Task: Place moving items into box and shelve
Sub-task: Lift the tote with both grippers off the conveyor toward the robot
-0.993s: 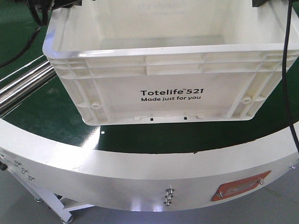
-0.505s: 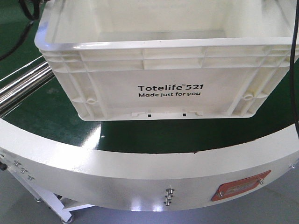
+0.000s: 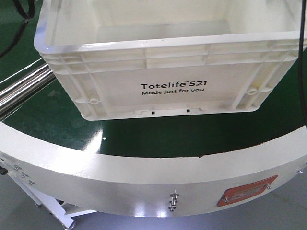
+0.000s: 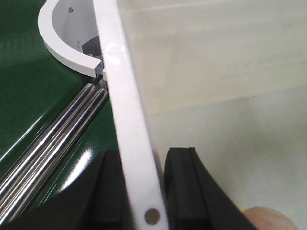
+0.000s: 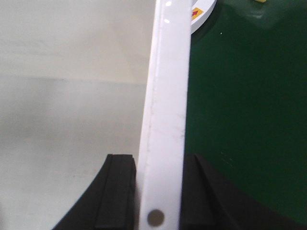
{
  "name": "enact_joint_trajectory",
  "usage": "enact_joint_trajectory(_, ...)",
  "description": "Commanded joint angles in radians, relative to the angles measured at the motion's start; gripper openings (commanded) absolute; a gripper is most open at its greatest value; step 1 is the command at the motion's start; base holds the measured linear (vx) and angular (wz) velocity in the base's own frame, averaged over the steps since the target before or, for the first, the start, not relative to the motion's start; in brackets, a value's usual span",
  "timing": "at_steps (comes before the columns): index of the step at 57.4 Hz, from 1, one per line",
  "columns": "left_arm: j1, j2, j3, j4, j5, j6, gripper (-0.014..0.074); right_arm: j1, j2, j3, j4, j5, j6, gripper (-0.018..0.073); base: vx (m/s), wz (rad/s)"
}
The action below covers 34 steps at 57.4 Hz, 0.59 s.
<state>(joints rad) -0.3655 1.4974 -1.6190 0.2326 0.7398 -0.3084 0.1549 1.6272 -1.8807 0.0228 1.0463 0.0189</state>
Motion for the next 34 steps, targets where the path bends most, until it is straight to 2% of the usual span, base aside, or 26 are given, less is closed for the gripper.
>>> enact_joint_trajectory(1,-0.004,-0.067,-0.037,0.034,-0.141,0.017,-0.0001,0.053,-0.094,0.046,-0.065,-0.235,0.034,-0.0005,0.00,0.00)
enact_joint_trajectory(9,-0.004,-0.075,-0.037,0.034,-0.141,0.017,-0.0001,0.095,-0.158,0.182,-0.205,-0.354,0.143,-0.0005,0.00,0.00)
enact_joint_trajectory(12,-0.004,-0.077,-0.037,0.034,-0.140,0.017,-0.0001,0.095,-0.176,0.212,-0.226,-0.368,0.185,-0.0005,0.00,0.00)
enact_joint_trajectory(27,-0.004,-0.080,-0.037,0.038,-0.105,0.020,-0.0001,0.093,-0.204,0.254,-0.227,-0.354,0.205,-0.0005,0.00,0.00)
enact_joint_trajectory(34,-0.004,-0.080,-0.037,0.086,-0.093,0.017,-0.0001,0.093,-0.204,0.254,-0.227,-0.340,0.205,-0.0005,0.00,0.00)
